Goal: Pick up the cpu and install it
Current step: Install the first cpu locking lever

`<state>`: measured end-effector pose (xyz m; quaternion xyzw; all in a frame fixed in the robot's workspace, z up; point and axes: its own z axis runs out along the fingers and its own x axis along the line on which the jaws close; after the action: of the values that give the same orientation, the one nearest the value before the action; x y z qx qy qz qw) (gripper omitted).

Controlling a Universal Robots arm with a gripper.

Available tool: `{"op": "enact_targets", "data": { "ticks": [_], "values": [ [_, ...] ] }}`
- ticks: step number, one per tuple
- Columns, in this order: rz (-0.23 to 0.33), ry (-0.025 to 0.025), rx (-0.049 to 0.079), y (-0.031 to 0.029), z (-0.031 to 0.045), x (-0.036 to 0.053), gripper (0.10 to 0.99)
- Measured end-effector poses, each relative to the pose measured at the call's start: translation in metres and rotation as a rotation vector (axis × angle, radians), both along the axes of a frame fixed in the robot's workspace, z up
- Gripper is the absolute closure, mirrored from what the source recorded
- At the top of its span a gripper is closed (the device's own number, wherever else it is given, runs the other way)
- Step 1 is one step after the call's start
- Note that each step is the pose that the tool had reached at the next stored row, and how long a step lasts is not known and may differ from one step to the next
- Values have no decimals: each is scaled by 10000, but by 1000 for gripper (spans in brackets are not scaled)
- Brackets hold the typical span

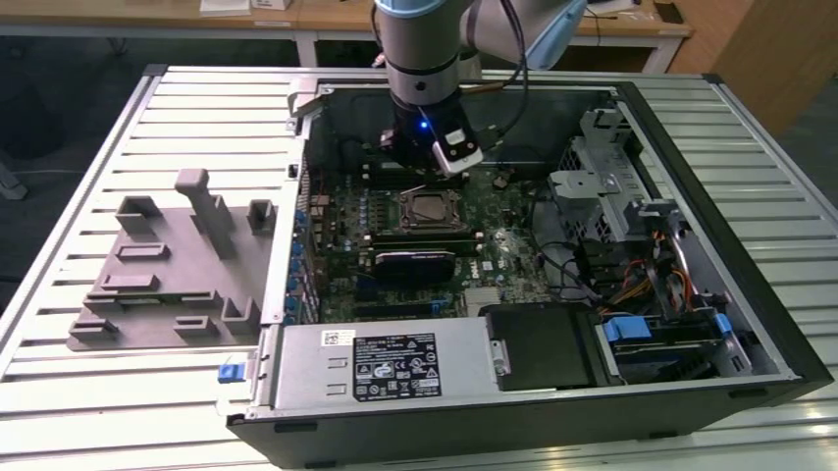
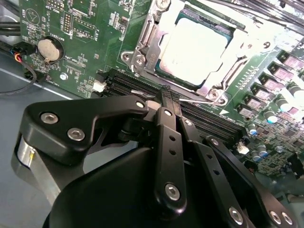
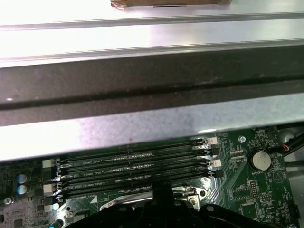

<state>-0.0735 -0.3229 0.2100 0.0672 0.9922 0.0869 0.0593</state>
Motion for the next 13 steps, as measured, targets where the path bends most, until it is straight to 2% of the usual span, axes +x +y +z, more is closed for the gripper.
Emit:
{"op": "enact_targets", "data": {
  "ticks": [2, 3, 5, 13],
  "values": [
    [1, -104, 0, 0, -8, -1, 980],
    [1, -136, -1, 0, -9, -1, 980],
    [2, -167, 0, 0, -12, 0, 980],
    [1, -175, 0, 21, -19, -5, 980]
  ]
}}
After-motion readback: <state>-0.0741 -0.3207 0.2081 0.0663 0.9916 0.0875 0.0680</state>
